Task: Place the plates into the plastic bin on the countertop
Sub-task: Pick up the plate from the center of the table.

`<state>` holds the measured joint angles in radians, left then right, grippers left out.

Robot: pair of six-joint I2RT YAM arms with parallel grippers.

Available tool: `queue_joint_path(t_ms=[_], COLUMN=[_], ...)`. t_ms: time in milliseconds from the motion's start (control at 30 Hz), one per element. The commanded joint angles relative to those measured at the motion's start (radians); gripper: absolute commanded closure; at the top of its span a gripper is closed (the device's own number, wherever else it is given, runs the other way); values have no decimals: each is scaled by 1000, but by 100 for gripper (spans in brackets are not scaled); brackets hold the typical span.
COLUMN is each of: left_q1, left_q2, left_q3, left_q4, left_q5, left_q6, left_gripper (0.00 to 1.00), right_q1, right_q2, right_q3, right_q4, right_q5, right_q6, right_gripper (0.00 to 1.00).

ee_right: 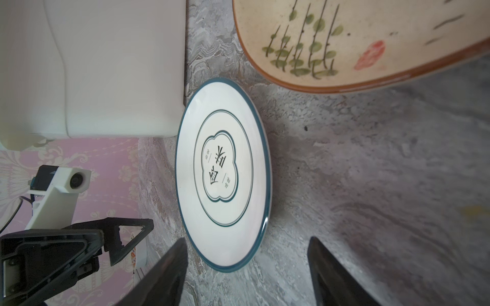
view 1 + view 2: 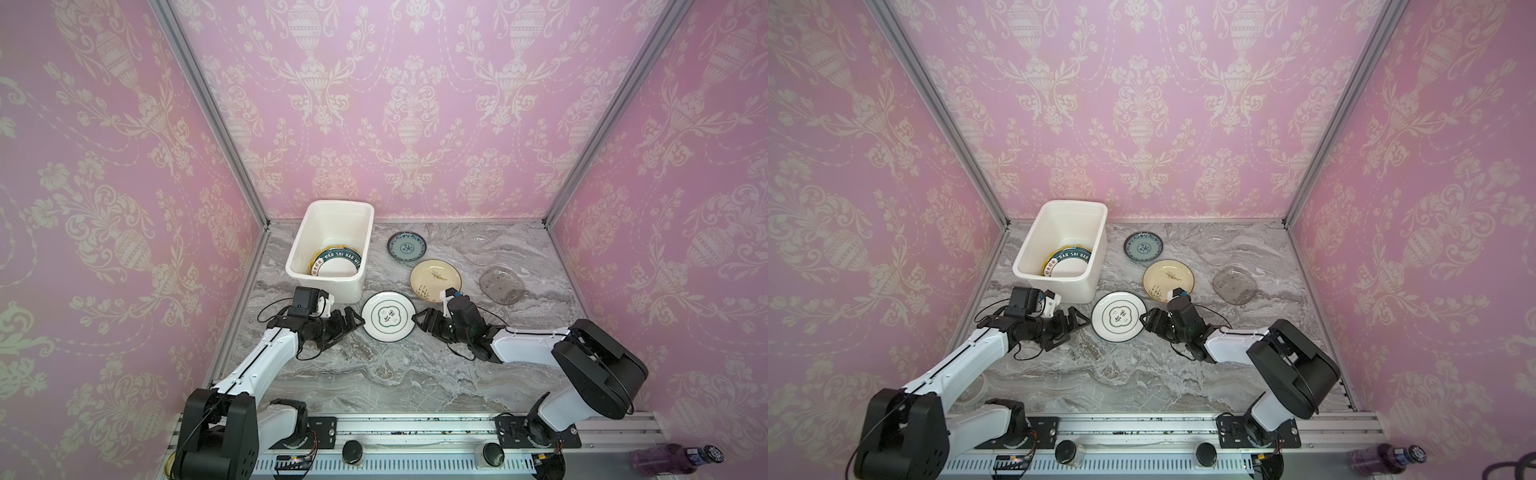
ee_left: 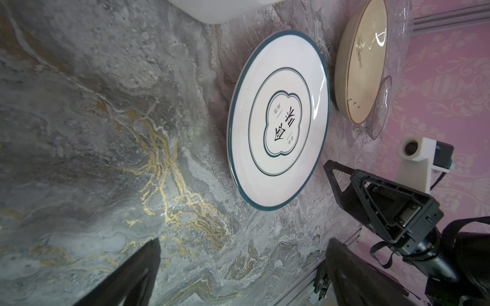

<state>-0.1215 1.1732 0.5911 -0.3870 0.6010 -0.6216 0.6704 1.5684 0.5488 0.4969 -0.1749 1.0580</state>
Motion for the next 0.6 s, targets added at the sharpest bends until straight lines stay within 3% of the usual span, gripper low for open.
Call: queue_joint_path(t_ms=[0,567], left_q1=[-6,-7], left_q2=[4,72], left_q3=[-22,-109], left_q4=[104,294], left_q5=[7,2], left_q6=[1,-44], left_gripper=[1,1], right_q1=[8,8], right_q2=[25,152], right_q3=[-22,10], right_q4=[77,151], right_q5=[12,-34], right_q6=[38,80], right_gripper=[28,29])
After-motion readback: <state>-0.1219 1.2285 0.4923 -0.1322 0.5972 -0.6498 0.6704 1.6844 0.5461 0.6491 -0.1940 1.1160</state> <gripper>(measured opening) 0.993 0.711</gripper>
